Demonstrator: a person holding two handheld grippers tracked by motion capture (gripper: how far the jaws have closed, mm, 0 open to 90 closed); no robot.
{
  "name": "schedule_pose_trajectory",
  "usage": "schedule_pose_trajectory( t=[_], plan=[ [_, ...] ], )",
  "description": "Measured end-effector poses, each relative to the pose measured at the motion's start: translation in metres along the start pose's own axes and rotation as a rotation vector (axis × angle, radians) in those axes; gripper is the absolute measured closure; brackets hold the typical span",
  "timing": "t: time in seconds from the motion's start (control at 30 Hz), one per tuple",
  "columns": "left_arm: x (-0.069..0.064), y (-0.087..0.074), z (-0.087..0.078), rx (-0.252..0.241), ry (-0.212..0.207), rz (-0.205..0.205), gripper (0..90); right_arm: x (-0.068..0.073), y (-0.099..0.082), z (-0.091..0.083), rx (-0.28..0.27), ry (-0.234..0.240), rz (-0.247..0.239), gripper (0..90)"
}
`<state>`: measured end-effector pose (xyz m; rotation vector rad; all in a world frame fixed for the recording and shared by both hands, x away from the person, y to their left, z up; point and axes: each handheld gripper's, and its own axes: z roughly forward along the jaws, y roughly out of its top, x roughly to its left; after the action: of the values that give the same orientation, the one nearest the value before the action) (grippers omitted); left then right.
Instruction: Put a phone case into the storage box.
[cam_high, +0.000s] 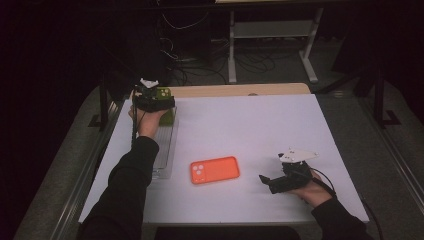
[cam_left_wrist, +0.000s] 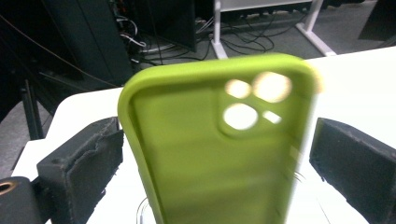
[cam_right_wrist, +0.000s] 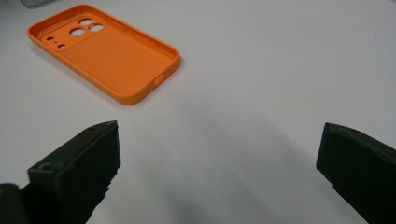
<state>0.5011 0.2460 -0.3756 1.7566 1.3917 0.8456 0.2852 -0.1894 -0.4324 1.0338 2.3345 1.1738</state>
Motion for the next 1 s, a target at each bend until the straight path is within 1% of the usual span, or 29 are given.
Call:
schedule_pose_trajectory(
  t=[0.03, 0.07, 0.1, 0.13, 0.2, 0.23, 0.27, 0.33, 0.4, 0.47, 0.53, 0.57, 0.6, 0.63, 0.67, 0.73, 0.83, 0.93, 1.0],
  plan=[
    [0.001, 0.001, -0.003, 0.006, -0.005, 0.015, 0.5, 0.0, 0.0, 0.0, -0.001, -0.001, -0.003, 0.0],
    [0.002, 0.001, -0.005, 0.0, -0.013, 0.01, 0.0, 0.0, 0.0, 0.0, -0.001, -0.001, -0.004, 0.0],
    [0.004, 0.002, -0.009, 0.014, -0.02, 0.025, 0.0, 0.0, 0.0, 0.0, 0.0, -0.001, -0.001, 0.0],
    [0.004, 0.003, -0.01, 0.003, -0.024, 0.015, 0.0, 0.0, 0.0, 0.0, 0.0, -0.001, -0.001, 0.0],
    [0.007, 0.005, -0.018, 0.012, -0.046, 0.027, 0.0, 0.0, 0.0, 0.0, -0.001, -0.003, 0.0, 0.0],
    [0.007, 0.006, -0.022, 0.006, -0.056, 0.024, 0.0, 0.0, 0.0, 0.0, 0.0, -0.003, 0.002, 0.0],
    [0.009, 0.007, -0.026, 0.018, -0.068, 0.041, 0.0, 0.0, 0.0, 0.0, 0.0, -0.003, 0.001, 0.0],
    [0.009, 0.008, -0.033, 0.02, -0.089, 0.047, 0.0, -0.001, 0.001, 0.001, -0.001, -0.009, -0.003, 0.0],
    [0.009, 0.009, -0.04, 0.029, -0.114, 0.062, 0.0, -0.001, 0.001, 0.0, 0.0, -0.007, 0.008, 0.0],
    [0.009, 0.009, -0.046, 0.028, -0.142, 0.063, 0.0, 0.0, 0.002, 0.001, -0.007, -0.003, 0.025, 0.0],
    [0.008, 0.008, -0.052, 0.026, -0.156, 0.07, 0.0, -0.001, 0.002, 0.002, -0.007, -0.003, 0.015, 0.0],
    [0.008, 0.008, -0.054, 0.03, -0.162, 0.081, 0.0, -0.002, 0.002, 0.001, 0.0, -0.006, 0.011, 0.0],
    [0.008, 0.007, -0.056, 0.036, -0.167, 0.083, 0.0, -0.002, 0.002, 0.001, 0.001, -0.006, 0.014, 0.0],
    [0.008, 0.006, -0.058, 0.034, -0.176, 0.081, 0.0, -0.002, 0.001, 0.001, 0.001, -0.009, 0.007, 0.0],
    [0.007, 0.006, -0.06, 0.037, -0.182, 0.083, 0.0, -0.001, 0.002, 0.001, -0.004, -0.004, 0.024, 0.0],
    [0.005, 0.004, -0.065, 0.037, -0.197, 0.086, 0.0, -0.002, 0.002, 0.0, -0.004, -0.008, 0.007, 0.0],
    [0.001, -0.001, -0.071, 0.048, -0.23, 0.097, 0.0, 0.0, 0.002, 0.0, 0.002, -0.008, 0.002, 0.0],
    [-0.005, -0.005, -0.078, 0.056, -0.282, 0.102, 0.0, 0.001, 0.002, -0.001, 0.002, -0.007, -0.001, 0.0],
    [-0.01, -0.007, -0.083, 0.056, -0.312, 0.121, 0.0, 0.001, 0.003, -0.001, -0.004, -0.005, -0.002, 0.0]
  ],
)
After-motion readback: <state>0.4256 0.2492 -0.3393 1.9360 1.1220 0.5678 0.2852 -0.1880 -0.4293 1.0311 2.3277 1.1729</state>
